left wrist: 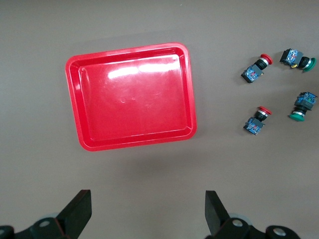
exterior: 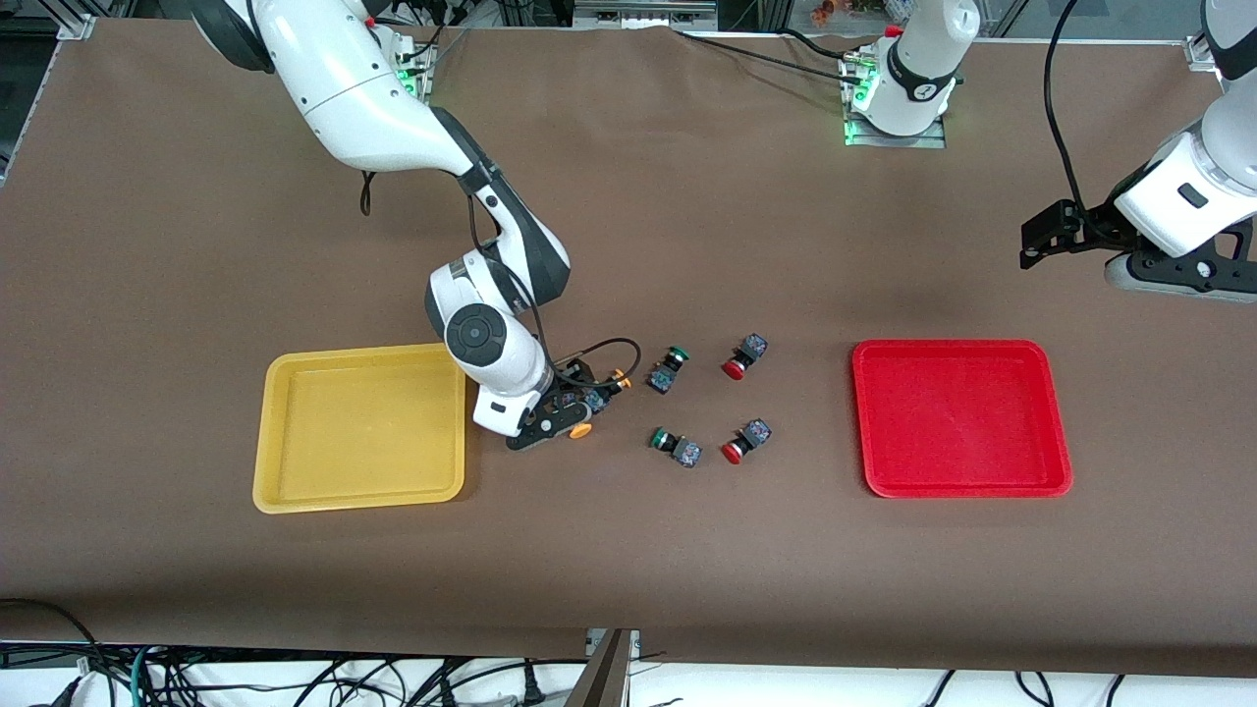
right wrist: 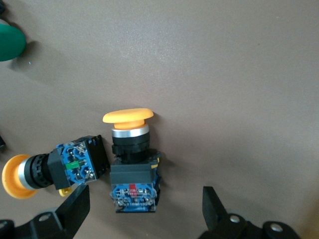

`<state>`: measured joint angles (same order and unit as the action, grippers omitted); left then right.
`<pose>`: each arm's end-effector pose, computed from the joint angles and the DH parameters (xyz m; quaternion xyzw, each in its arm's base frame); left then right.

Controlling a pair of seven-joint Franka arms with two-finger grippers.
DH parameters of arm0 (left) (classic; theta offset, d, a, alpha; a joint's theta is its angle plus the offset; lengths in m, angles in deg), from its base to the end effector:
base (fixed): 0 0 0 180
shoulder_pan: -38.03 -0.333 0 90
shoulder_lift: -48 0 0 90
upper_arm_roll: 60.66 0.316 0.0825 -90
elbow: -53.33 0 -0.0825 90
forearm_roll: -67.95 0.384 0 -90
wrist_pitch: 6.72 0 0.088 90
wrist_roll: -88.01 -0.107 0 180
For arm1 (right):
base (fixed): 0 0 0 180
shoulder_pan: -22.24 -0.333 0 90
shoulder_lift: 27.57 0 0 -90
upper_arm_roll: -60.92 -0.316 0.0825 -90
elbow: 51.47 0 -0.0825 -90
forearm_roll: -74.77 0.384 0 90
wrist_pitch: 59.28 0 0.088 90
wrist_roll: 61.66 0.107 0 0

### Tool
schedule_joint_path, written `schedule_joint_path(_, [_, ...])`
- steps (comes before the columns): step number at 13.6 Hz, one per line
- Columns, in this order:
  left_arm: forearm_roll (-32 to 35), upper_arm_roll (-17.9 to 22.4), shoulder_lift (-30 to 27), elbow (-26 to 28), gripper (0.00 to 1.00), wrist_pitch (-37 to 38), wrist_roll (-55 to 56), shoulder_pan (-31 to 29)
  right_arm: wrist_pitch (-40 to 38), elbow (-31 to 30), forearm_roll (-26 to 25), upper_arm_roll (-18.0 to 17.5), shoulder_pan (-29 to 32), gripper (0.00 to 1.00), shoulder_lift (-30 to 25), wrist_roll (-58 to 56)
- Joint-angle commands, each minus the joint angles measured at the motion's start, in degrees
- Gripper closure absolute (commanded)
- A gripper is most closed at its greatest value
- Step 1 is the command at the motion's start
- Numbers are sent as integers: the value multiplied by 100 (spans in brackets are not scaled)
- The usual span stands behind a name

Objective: Place red and yellow buttons in trays

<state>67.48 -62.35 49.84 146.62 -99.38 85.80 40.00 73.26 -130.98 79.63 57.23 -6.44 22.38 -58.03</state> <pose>0.5646 -0.0367 0.5833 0.9985 -0.0509 -0.0216 0.0043 0.6275 0.3879 0.1918 -0.9759 -0.2088 -0.0086 0.0620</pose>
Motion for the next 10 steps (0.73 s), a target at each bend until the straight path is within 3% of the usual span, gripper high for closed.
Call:
schedule_joint_path(1, [-59, 20, -44, 14, 0, 46, 54, 23, 158, -38, 59, 53, -49, 1, 23, 59])
schedule_joint_path(2, [-59, 20, -35, 14, 0, 54, 54, 23, 176, -38, 50, 62, -49, 2, 49, 59])
schedule_joint_path(4, [-59, 20, -35, 14, 0, 46, 54, 23, 211, -47, 41, 71, -49, 14, 58, 59])
schedule_joint_path(5, [-59, 20, -35, 14, 0, 46, 54, 23, 211, -56, 41, 71, -49, 15, 50, 51])
schedule_joint_path(7, [-59, 20, -44, 14, 0, 46, 54, 23, 203, -47, 41, 80, -32, 15, 41, 24])
schedule_joint_path(10, [-59, 20, -35, 14, 0, 54, 54, 23, 185, -47, 41, 80, 3, 2, 32, 24])
